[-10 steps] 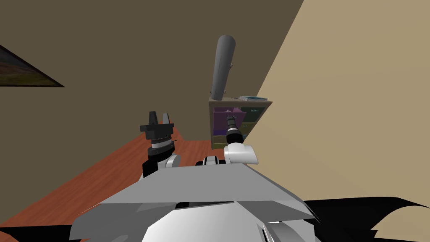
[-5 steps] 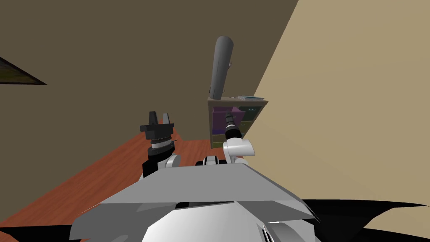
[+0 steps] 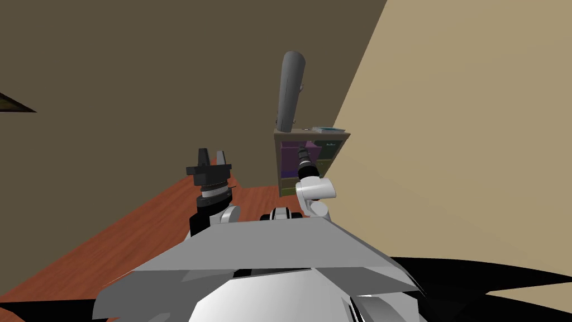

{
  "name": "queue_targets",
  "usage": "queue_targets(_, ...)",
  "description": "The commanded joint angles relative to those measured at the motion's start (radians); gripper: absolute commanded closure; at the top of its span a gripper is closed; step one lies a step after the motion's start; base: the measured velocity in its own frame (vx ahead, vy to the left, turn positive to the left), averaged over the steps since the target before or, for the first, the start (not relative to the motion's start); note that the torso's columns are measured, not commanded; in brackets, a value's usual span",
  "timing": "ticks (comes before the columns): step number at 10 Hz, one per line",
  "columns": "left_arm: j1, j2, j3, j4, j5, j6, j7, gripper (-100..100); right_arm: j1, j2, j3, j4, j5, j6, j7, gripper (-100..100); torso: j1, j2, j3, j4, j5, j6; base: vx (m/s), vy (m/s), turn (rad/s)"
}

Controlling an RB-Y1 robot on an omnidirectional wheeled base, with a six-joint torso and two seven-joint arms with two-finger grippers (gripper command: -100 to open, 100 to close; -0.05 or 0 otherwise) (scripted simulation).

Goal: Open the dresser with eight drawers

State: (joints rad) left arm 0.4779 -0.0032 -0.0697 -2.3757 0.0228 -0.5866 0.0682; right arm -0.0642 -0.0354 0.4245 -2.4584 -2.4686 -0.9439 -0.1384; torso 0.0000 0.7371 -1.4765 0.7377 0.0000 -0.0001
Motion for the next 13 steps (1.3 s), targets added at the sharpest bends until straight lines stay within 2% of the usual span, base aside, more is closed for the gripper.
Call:
queue_targets(1,0.0,0.0,0.0,0.0,0.0,0.0,0.0,0,-0.061,-0.008,-0.02,0.023,-0.034,-0.025,0.003,-100,0.0,0.0,0.0,0.0,0.0,0.0,-0.021,0.005,-0.039)
queue_targets(3,0.0,0.0,0.0,0.0,0.0,0.0,0.0,0,-0.133,-0.022,-0.052,0.057,-0.092,-0.073,0.012,-100,0.0,0.001,0.0,0.0,0.0,0.0,-0.035,0.005,-0.104)
queue_targets(4,0.0,0.0,0.0,0.0,0.0,0.0,0.0,0,-0.157,-0.022,-0.052,0.057,-0.092,-0.073,0.012,-100,0.0,0.002,0.001,0.0,0.0,0.0,-0.034,0.005,-0.04)
queue_targets(5,0.0,0.0,0.0,0.0,0.0,0.0,0.0,0,-0.194,-0.029,-0.068,0.074,-0.121,-0.097,0.017,-100,0.0,0.001,0.001,0.0,0.0,0.0,-0.034,0.01,-0.083)
queue_targets(6,0.0,0.0,0.0,0.0,0.0,0.0,0.0,0,-0.205,-0.029,-0.068,0.074,-0.121,-0.097,0.017,-100,0.0,0.002,0.001,0.003,0.001,0.001,-0.025,0.01,-0.034)
queue_targets(7,0.0,0.0,0.0,0.0,0.0,0.0,0.0,0,-0.192,-0.027,-0.065,0.081,-0.118,-0.095,0.014,-100,0.0,0.004,0.002,0.005,0.001,0.001,0.0,0.0,0.0)
queue_targets(8,0.0,0.0,0.0,0.0,0.0,0.0,0.0,0,-0.193,-0.027,-0.066,0.082,-0.12,-0.098,0.015,0,0.0,0.004,0.002,0.003,0.001,0.001,0.0,0.0,0.0)
queue_targets(13,0.0,0.0,0.0,0.0,0.0,0.0,0.0,0,-0.19,-0.027,-0.066,0.085,-0.12,-0.101,0.014,0,0.0,0.002,0.001,0.001,0.0,0.0,0.0,0.0,0.0)
